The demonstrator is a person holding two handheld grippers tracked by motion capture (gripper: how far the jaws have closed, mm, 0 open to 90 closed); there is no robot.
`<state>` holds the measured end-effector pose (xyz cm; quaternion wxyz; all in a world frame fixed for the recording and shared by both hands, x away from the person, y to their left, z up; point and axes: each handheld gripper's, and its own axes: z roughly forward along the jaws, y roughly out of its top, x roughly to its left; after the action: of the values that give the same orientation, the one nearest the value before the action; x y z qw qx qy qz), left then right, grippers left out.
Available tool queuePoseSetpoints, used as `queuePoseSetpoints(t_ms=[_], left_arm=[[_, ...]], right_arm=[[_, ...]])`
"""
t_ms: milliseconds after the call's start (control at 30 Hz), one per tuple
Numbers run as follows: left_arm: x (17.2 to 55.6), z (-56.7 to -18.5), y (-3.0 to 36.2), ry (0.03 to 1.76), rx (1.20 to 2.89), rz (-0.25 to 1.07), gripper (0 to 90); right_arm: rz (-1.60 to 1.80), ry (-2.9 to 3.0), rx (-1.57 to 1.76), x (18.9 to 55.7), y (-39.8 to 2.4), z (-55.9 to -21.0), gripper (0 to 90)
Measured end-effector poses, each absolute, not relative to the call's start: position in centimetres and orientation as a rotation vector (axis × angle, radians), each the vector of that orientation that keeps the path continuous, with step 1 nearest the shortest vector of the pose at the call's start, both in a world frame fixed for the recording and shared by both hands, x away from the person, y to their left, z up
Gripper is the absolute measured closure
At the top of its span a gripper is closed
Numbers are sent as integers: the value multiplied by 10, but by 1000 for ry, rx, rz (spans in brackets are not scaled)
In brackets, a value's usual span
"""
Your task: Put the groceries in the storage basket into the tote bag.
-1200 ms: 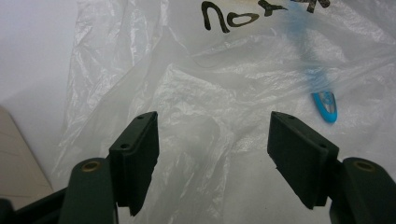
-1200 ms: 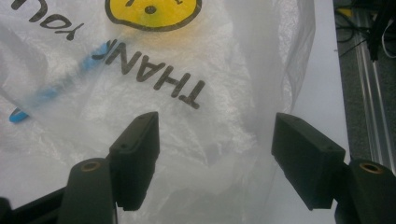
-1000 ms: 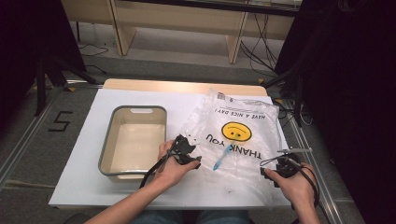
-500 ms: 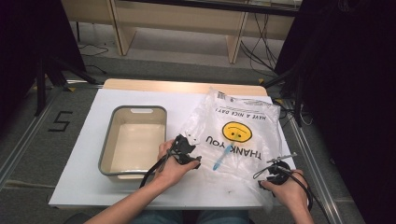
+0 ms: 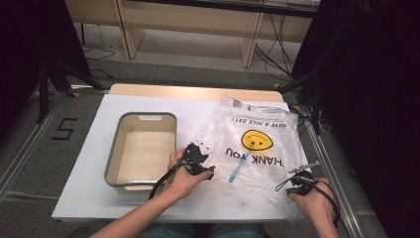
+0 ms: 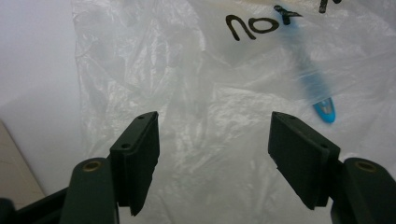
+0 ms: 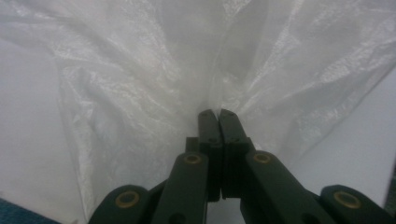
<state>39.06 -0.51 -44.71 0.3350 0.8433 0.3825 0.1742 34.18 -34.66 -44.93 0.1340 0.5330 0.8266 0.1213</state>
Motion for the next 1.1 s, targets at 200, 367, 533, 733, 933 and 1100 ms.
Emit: queuePoseSetpoints(t_ms=[200,367,533,733,933,1100], left_arm=[[390,-447,-5,1002,2204,455,330],[389,-454,-10,996,2267,418,327],[386,-469,-15,995,2363,356,379],[382,-471,-16,1011,2406,306,568],[378,-468,-16,1018,2451,259,853],[371,-466,-12,1032,2471,233,894]], right_arm=[[313,2337,1525,344,-359,-448,898],[319,2315,1524,345,-362,-448,898],[336,2301,1518,345,-362,-447,898],[351,2293,1518,346,-362,-448,899],[354,2294,1496,347,-357,-449,900],[371,2288,1480,348,-354,-450,900]])
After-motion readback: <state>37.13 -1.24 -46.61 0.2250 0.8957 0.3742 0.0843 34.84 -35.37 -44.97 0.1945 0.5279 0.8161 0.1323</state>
